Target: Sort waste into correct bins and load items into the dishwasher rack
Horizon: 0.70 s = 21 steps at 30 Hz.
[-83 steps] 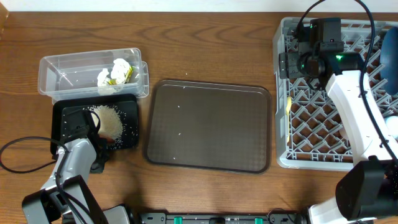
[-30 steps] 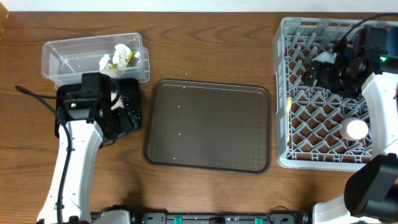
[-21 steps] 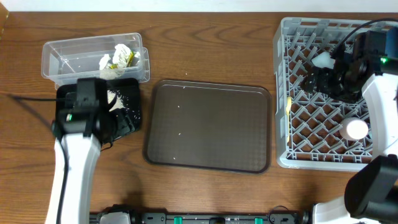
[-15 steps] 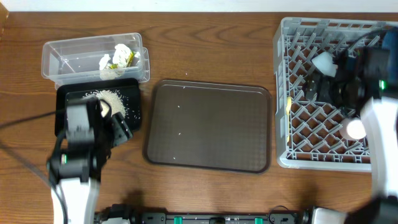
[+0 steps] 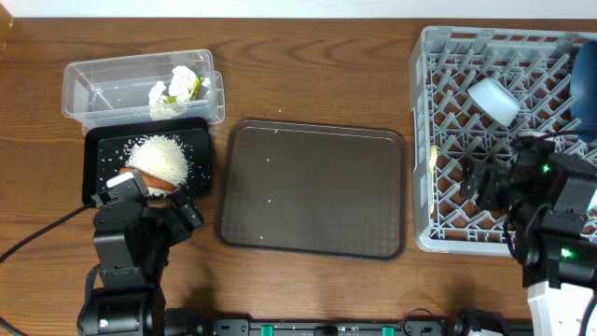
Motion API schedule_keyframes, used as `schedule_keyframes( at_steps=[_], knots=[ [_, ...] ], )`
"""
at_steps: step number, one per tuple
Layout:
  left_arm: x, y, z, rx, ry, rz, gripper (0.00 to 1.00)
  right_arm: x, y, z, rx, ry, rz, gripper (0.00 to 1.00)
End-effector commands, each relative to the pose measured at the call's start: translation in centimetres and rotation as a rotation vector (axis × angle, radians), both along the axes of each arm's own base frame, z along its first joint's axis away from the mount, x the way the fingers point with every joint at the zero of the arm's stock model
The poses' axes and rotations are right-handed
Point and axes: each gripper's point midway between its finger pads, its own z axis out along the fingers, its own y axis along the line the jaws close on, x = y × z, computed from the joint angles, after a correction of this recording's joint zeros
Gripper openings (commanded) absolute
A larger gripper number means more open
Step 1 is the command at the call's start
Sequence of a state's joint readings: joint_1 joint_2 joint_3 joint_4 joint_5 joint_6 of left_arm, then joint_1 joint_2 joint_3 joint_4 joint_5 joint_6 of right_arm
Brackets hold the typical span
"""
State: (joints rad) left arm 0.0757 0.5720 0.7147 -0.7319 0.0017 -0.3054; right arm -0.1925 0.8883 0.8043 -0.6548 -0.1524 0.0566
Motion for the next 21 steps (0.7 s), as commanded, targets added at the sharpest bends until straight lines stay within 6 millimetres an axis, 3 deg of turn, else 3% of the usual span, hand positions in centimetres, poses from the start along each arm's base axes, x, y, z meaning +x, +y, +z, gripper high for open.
schedule_keyframes(
  at_steps=[1, 8, 21],
  knots=[
    [0.04, -0.17, -0.07, 0.009, 0.000, -0.018, 0.93, -0.47, -0.39, -0.36, -0.006, 0.012, -0.020, 0.99],
    [0.06, -0.17, -0.14, 0.009, 0.003, -0.018, 0.94, -0.91, -0.29, -1.30, 0.003, 0.058, -0.020, 0.99],
    [0.06, -0.17, -0.14, 0.009, 0.003, -0.018, 0.95, -0.92, -0.25, -1.32, 0.003, 0.058, -0.018, 0.99]
  ],
)
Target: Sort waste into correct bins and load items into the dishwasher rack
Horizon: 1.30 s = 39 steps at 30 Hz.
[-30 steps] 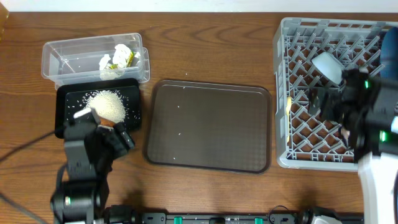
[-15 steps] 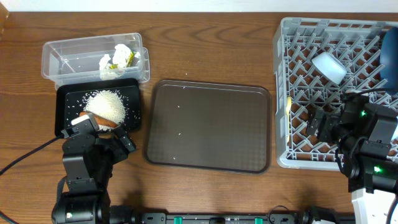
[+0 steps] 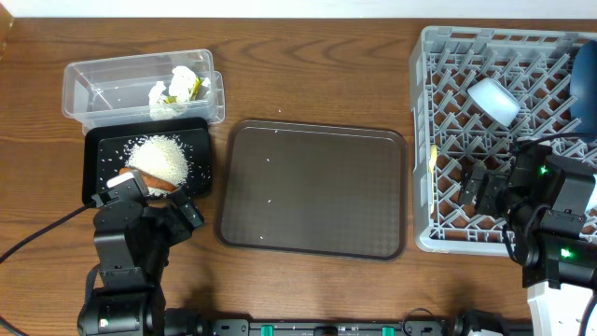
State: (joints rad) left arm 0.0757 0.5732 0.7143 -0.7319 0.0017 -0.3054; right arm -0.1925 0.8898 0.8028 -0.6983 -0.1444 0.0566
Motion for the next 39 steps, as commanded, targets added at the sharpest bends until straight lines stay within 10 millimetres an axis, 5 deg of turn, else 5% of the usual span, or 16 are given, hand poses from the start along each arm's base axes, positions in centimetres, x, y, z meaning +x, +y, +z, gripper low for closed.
schedule_keyframes(
  at_steps=[1, 10, 23, 28, 35, 39],
  knots=[
    [0.0, -0.2, -0.1, 0.009, 0.002, -0.018, 0.95, -0.2, -0.2, -0.4, -0.001, 0.008, -0.012, 0.99],
    [0.0, -0.2, -0.1, 0.009, 0.002, -0.018, 0.95, -1.2, 0.8, 0.6, -0.019, -0.069, 0.021, 0.99],
    [0.0, -0.2, -0.1, 0.009, 0.002, -0.018, 0.95, -2.0, 5.5, 1.7, -0.133, -0.684, 0.223, 0.99],
    [0.0, -0.2, -0.1, 0.009, 0.002, -0.018, 0.95, -2.5, 5.8, 1.4, -0.144, -0.811, 0.217, 0.99],
    [0.0, -0.2, -0.1, 0.009, 0.002, -0.018, 0.95, -2.9, 4.7, 0.4, -0.232, -0.838, 0.180, 0.99],
    [0.0, -0.2, -0.1, 0.009, 0.002, -0.018, 0.95, -3.0, 4.9, -2.3, -0.248, -0.730, 0.216, 0.99]
  ],
)
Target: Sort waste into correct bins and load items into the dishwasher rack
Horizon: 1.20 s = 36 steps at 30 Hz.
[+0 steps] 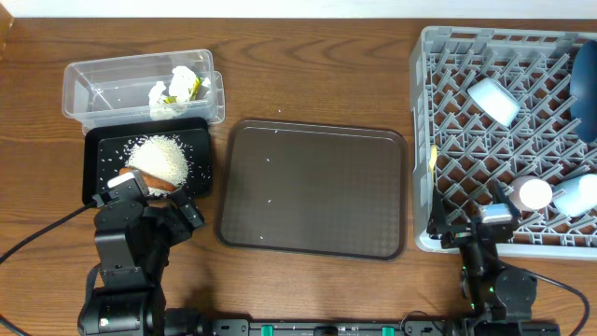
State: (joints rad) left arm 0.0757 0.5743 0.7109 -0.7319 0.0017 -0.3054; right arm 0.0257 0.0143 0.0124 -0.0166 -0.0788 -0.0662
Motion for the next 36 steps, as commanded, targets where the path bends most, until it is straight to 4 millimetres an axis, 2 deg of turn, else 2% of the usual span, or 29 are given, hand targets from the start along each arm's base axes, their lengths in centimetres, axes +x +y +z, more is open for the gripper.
schedule_keyframes(
  at_steps=[1, 36],
  knots=[
    [0.06, -0.17, 0.07, 0.009, -0.003, -0.018, 0.95, -0.09, 0.20, -1.47, -0.043, 0.047, 0.011, 0.99],
    [0.06, -0.17, 0.07, 0.009, -0.003, -0.018, 0.95, -0.08, 0.19, -1.43, -0.015, 0.049, 0.009, 0.99]
  ],
)
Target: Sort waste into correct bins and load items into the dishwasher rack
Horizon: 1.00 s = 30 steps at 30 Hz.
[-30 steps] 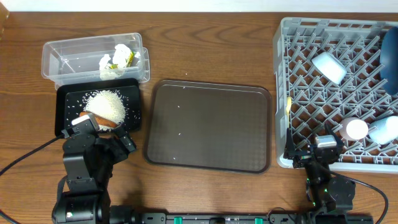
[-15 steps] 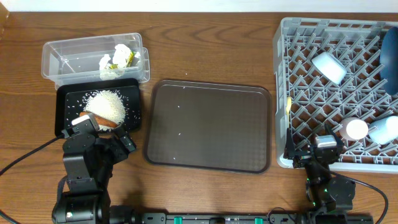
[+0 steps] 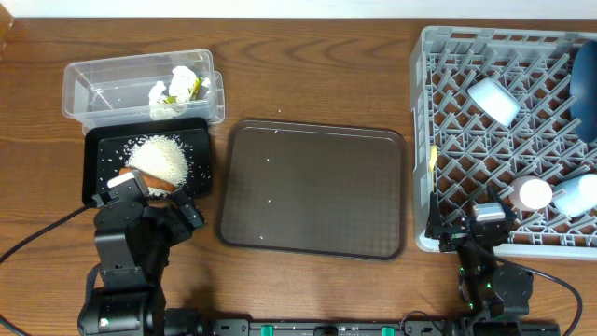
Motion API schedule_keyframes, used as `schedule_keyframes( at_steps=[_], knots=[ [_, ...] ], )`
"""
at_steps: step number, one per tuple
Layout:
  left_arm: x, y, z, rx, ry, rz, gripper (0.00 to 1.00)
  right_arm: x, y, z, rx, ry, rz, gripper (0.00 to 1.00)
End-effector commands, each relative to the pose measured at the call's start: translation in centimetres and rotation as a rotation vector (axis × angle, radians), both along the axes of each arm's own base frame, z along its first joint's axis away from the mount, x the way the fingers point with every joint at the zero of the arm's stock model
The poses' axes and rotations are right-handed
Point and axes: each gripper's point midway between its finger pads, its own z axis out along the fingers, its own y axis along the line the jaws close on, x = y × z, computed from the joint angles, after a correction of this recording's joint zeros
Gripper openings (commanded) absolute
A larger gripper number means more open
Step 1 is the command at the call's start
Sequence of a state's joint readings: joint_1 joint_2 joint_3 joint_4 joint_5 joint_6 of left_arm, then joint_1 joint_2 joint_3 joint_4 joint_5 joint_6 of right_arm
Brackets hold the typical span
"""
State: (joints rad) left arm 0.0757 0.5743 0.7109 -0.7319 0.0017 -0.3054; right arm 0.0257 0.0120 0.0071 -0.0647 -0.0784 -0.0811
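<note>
The grey dishwasher rack (image 3: pixel 448 140) stands at the right. It holds a white cup (image 3: pixel 492 100), a dark blue item (image 3: pixel 587 75) at the right edge, and a white-capped piece (image 3: pixel 534 193) beside a pale blue one (image 3: pixel 578 194). My right gripper (image 3: pixel 485 218) is folded back at the rack's front edge; its jaws cannot be made out. My left gripper (image 3: pixel 183 211) rests just below the black tray (image 3: pixel 98 149) of rice (image 3: pixel 160 156), its fingers unclear. A clear bin (image 3: pixel 103 89) holds crumpled white waste (image 3: pixel 177 86).
A brown serving tray (image 3: pixel 312 187) with a few rice grains lies in the middle of the wooden table. A brown food piece (image 3: pixel 140 177) sits at the black tray's front edge, next to my left arm.
My right arm's head has shifted very slightly at the rack's front edge. The left arm, the bins, the tray and the rack's contents have not moved.
My right arm reached over the front right of the rack at the two oldest moments. By the following moment it was drawn back to the table's front edge, and a white-capped piece and a pale blue one showed lying there. My left arm stayed still throughout.
</note>
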Motion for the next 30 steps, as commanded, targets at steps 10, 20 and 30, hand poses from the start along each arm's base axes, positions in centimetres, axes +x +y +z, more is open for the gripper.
schedule_keyframes(
  at_steps=[10, 20, 30],
  knots=[
    [0.1, -0.2, 0.1, 0.009, -0.003, -0.018, 0.95, 0.0, 0.2, 0.0, 0.001, -0.001, 0.009, 0.98],
    [-0.2, -0.2, 0.2, 0.009, -0.008, -0.019, 0.95, 0.0, 0.2, 0.0, 0.001, 0.000, 0.009, 0.99],
    [-1.9, 0.2, -1.0, 0.108, -0.109, -0.035, 0.95, 0.0, 0.2, -0.1, 0.002, 0.000, 0.009, 0.99]
  ],
)
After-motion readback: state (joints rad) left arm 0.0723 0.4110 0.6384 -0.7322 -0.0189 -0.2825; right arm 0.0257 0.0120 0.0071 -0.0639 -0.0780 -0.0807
